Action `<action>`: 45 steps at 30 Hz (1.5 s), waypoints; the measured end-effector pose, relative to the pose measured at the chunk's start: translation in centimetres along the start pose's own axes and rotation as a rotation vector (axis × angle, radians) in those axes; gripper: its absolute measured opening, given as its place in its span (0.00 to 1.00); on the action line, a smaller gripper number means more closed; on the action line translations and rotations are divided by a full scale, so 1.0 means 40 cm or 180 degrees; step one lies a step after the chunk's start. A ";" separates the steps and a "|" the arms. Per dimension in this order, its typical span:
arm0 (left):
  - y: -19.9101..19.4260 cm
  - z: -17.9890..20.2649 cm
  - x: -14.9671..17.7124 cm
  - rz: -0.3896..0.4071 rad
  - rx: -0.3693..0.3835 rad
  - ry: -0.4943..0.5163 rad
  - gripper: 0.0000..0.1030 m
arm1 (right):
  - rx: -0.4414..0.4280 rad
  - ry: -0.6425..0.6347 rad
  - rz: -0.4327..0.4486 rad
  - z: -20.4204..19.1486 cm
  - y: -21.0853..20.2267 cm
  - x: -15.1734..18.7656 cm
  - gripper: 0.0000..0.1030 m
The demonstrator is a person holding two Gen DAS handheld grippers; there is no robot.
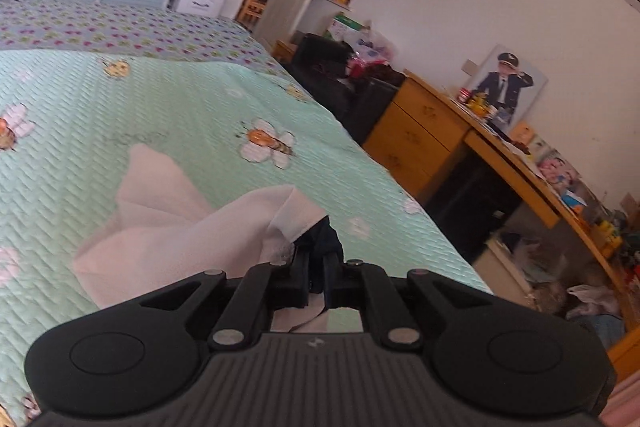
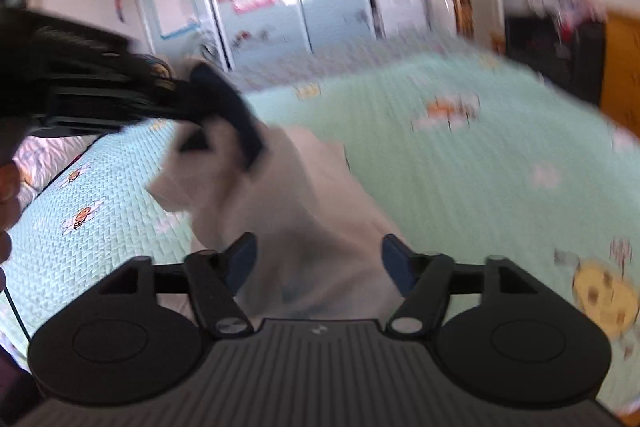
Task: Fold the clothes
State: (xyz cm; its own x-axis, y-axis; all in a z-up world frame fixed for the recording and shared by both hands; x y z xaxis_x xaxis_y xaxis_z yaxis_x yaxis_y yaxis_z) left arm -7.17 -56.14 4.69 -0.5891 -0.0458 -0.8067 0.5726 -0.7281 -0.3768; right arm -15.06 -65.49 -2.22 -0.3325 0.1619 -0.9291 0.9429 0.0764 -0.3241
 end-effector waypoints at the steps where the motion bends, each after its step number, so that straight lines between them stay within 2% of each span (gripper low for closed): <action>1: 0.003 0.012 0.014 -0.0046 0.0043 -0.0038 0.05 | -0.0002 -0.0068 0.0079 -0.005 0.002 -0.011 0.75; 7: 0.018 0.035 0.080 -0.0207 0.0075 -0.0136 0.05 | -0.0189 -0.0070 0.0121 -0.012 0.043 -0.022 0.74; 9: 0.023 0.029 0.094 -0.0275 0.0021 -0.0118 0.05 | -0.0256 -0.0007 0.0103 -0.011 0.056 -0.013 0.53; 10: 0.025 0.025 0.100 -0.0310 -0.0012 -0.0108 0.05 | -0.0294 0.0063 0.0063 -0.011 0.060 -0.005 0.26; 11: 0.027 0.021 0.105 -0.0335 -0.0044 -0.0088 0.06 | -0.0307 0.0129 0.0005 -0.009 0.064 0.002 0.15; 14: 0.028 0.013 0.110 -0.0360 -0.0144 0.0015 0.07 | -0.0192 0.0169 -0.0011 0.001 0.061 0.011 0.13; 15: 0.026 0.010 0.111 -0.0371 -0.0199 0.0064 0.10 | -0.0136 0.0181 -0.0007 0.011 0.059 0.010 0.13; 17: 0.012 0.006 0.107 -0.0343 -0.0328 0.0169 0.10 | -0.0003 0.0283 -0.0009 0.049 0.057 0.004 0.12; 20: -0.012 -0.021 0.094 -0.0289 -0.0542 0.0240 0.13 | 0.0214 0.0626 0.0033 0.141 0.048 -0.024 0.12; 22: -0.021 -0.061 0.093 -0.0336 -0.0901 0.0344 0.31 | 0.0346 0.0863 0.0130 0.218 0.036 -0.053 0.12; 26: -0.016 -0.156 0.107 -0.0549 -0.1642 0.0625 0.40 | 0.0726 0.1247 0.0151 0.359 0.020 -0.060 0.13; 28: -0.007 -0.191 0.123 -0.0676 -0.1780 0.0617 0.40 | 0.1056 0.1386 -0.0073 0.429 0.033 -0.013 0.14; 31: 0.001 -0.232 0.146 -0.0818 -0.1837 0.0475 0.42 | 0.1337 0.1681 -0.0498 0.499 0.046 0.088 0.18; 33: 0.013 -0.248 0.158 -0.0882 -0.1779 0.0417 0.42 | 0.1388 0.1892 -0.0724 0.524 0.046 0.145 0.20; 36: 0.039 -0.264 0.173 -0.0952 -0.1721 0.0418 0.44 | 0.1377 0.2140 -0.0815 0.529 0.019 0.180 0.29; 39: 0.072 -0.284 0.174 -0.0913 -0.1722 0.0492 0.47 | 0.1421 0.1889 -0.0688 0.499 -0.008 0.146 0.35; 42: 0.121 -0.284 0.166 -0.0925 -0.1579 0.0387 0.49 | 0.1471 0.1347 -0.0550 0.448 -0.012 0.080 0.47; 45: 0.163 -0.269 0.152 -0.0878 -0.1467 0.0329 0.50 | 0.1366 0.1010 -0.0414 0.403 0.000 0.032 0.55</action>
State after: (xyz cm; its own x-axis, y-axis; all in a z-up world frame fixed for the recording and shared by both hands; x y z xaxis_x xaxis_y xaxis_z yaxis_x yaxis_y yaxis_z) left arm -0.90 -53.80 -7.55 -0.7069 0.1889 -0.6816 0.6090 -0.3274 -0.7224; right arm -15.19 -81.15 -6.28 -0.3733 0.4718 -0.7988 0.7945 -0.2819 -0.5378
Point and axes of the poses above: each gripper's, at about its wrist camera, not at the fingertips, and y roughly the way its jaws point, z to its right, x to its underside, the point moved 8 cm from there along y, roughly the way its jaws point, and after that the axes turned 9 degrees about z, right-handed, at the moved point
